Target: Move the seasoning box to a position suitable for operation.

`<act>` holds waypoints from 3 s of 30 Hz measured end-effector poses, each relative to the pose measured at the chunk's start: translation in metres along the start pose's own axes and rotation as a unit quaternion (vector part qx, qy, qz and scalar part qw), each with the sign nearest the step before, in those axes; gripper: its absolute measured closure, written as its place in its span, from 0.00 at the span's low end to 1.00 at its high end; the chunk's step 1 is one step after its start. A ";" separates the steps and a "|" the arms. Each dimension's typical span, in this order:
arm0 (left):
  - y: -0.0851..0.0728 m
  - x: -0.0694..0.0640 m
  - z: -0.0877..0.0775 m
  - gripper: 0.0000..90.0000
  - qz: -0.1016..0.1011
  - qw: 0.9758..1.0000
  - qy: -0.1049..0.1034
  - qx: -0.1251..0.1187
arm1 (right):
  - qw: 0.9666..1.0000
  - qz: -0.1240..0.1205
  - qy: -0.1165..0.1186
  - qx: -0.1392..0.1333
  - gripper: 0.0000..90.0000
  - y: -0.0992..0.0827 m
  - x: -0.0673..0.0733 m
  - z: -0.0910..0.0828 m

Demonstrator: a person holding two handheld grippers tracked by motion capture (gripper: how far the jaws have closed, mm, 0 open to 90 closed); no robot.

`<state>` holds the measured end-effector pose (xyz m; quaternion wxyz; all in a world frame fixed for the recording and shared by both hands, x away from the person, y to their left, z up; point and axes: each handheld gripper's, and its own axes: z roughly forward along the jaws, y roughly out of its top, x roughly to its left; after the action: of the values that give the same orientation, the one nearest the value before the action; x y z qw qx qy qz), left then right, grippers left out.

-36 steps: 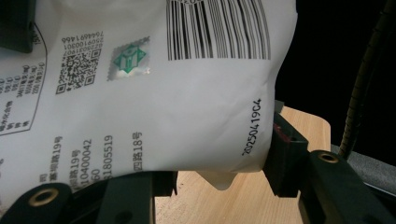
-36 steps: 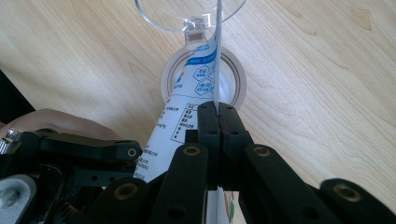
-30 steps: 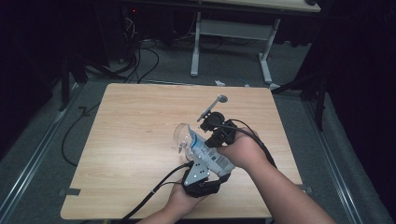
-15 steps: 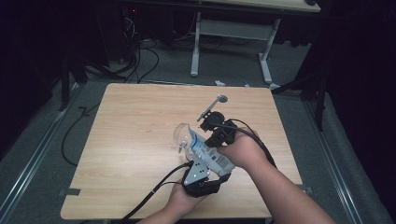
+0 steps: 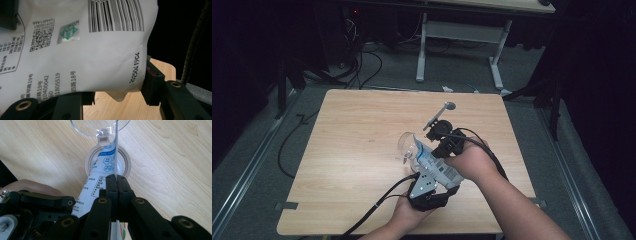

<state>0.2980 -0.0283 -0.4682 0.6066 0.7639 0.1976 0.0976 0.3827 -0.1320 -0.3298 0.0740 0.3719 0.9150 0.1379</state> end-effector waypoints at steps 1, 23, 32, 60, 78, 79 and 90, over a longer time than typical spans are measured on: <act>0.000 0.000 0.000 0.60 0.000 1.000 0.000 0.000 | 1.000 -0.002 0.001 -0.001 1.00 0.000 -0.001 0.000; 0.000 -0.002 0.001 0.59 -0.002 1.000 0.000 -0.002 | 1.000 -0.003 0.000 -0.001 1.00 0.000 -0.001 0.001; 0.000 0.000 -0.001 0.59 -0.002 1.000 0.002 -0.005 | 1.000 -0.007 -0.005 0.003 1.00 0.004 0.001 0.002; -0.014 -0.002 -0.001 0.59 0.016 1.000 0.001 0.006 | 1.000 -0.005 -0.005 0.005 1.00 -0.007 0.004 0.000; -0.032 0.006 -0.001 0.59 0.004 1.000 0.006 0.029 | 1.000 -0.002 -0.006 0.005 1.00 -0.020 0.009 -0.006; -0.033 0.007 -0.001 0.59 0.002 1.000 0.005 0.030 | 1.000 -0.002 -0.006 0.004 1.00 -0.020 0.009 -0.006; -0.041 0.012 0.001 0.58 -0.010 0.999 0.010 0.049 | 1.000 0.005 0.002 -0.001 1.00 -0.027 0.008 -0.008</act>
<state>0.3018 -0.0169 -0.5090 0.5669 0.7898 0.2161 0.0896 0.3568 -0.1464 -0.3313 0.0719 0.3760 0.9131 0.1404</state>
